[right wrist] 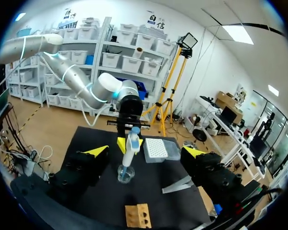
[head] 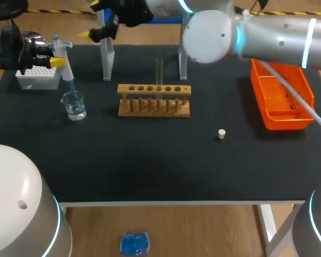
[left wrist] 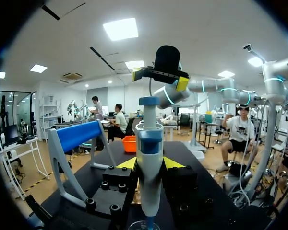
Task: Invert the test tube, pick up the pipette, mount the tip to pipette, aspirate from beaker and dispense into the tube, eject the tip, return the pipette, and cap with the stopper.
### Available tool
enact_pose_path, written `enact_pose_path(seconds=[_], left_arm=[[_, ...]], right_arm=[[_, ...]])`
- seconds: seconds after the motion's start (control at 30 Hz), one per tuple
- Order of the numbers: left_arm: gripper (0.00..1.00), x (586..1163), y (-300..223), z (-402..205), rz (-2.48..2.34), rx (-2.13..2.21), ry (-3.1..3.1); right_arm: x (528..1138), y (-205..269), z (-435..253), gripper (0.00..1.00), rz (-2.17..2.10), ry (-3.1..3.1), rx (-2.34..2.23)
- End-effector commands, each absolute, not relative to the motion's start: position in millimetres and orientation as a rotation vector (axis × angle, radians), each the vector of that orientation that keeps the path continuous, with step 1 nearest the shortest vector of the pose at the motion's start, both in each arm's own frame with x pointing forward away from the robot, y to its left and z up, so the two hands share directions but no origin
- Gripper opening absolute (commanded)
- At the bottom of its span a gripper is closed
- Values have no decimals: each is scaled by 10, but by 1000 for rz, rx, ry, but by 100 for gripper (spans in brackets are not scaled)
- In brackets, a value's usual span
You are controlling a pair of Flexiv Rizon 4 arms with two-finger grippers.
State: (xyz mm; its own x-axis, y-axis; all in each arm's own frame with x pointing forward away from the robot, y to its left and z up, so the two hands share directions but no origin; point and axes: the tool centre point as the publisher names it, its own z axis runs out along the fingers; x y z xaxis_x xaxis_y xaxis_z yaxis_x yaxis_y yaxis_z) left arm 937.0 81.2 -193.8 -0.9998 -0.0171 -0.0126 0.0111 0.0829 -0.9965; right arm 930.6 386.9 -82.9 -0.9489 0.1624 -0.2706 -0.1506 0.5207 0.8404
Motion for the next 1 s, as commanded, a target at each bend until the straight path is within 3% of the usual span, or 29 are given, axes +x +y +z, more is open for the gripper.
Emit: enact_pose_path(seconds=[0.03,0.5,1.0], left_arm=[[0,9374,819,-1930,-2113,-5,2300],[0,9374,819,-1930,-2113,-5,2300],[0,9374,819,-1930,-2113,-5,2300]], right_arm=[[9191,3238,-641,100,1408,2446,-8],[9256,2228,-900,100,1436,2417,60],[9271,1648,-1526,100,1476,2438,61]])
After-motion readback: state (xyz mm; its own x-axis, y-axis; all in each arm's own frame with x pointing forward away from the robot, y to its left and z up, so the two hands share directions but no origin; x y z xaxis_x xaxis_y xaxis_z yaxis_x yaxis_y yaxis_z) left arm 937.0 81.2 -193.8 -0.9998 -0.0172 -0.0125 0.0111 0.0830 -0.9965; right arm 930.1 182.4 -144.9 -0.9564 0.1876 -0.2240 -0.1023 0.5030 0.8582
